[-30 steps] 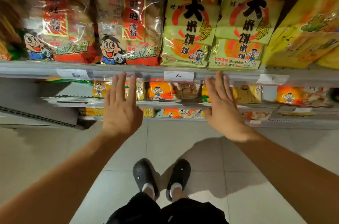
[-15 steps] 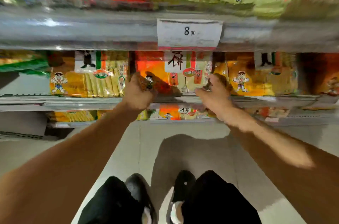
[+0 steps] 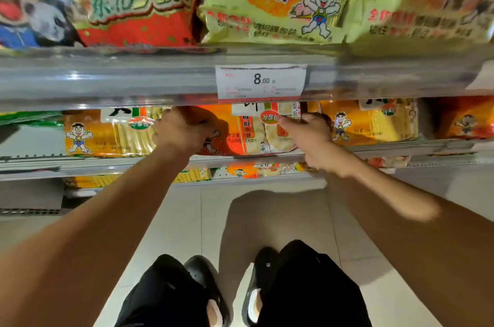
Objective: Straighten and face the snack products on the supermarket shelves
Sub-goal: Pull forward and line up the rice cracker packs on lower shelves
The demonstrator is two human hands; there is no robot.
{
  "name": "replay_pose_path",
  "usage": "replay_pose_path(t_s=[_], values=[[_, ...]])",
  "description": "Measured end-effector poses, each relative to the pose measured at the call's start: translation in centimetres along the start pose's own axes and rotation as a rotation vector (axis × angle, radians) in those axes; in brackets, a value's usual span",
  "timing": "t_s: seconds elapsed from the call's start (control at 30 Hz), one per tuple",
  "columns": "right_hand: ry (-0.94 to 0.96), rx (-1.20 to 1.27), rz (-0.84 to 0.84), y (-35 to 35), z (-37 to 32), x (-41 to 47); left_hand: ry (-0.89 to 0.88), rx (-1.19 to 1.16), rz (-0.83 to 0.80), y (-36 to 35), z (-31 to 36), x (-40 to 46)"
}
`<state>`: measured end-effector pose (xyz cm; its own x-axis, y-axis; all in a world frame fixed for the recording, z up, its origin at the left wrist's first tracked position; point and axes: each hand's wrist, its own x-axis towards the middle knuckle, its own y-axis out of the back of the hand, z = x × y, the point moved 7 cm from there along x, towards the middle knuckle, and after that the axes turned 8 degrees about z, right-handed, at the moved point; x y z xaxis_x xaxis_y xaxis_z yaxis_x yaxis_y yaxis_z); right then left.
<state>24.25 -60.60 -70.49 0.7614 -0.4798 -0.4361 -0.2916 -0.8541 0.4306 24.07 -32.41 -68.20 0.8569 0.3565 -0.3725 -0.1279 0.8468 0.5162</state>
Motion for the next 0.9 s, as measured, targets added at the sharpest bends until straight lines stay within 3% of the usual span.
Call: replay_pose_path(t_s=[0.13, 0.3, 0.57, 0.9], values=[[-0.051, -0.027, -0.090, 2.1, 0.0, -4.3, -0.047, -0.142, -0.168, 1.8, 1.6, -4.6], [-0.213, -0.103, -0.163, 5.7, 1.6, -11.8, -0.019, -0.076, -0.279, 4.9, 0.6, -10.4], [-0.343, -0.029, -0.246, 10.8, 4.7, -25.0, 0.236, 0.078, -0.368, 7.7, -5.5, -17.8], [-0.385, 0.223, -0.041, 17.2, 8.7, -35.0, -0.057, 0.088, -0.797, 5.0, 0.4, -23.4]])
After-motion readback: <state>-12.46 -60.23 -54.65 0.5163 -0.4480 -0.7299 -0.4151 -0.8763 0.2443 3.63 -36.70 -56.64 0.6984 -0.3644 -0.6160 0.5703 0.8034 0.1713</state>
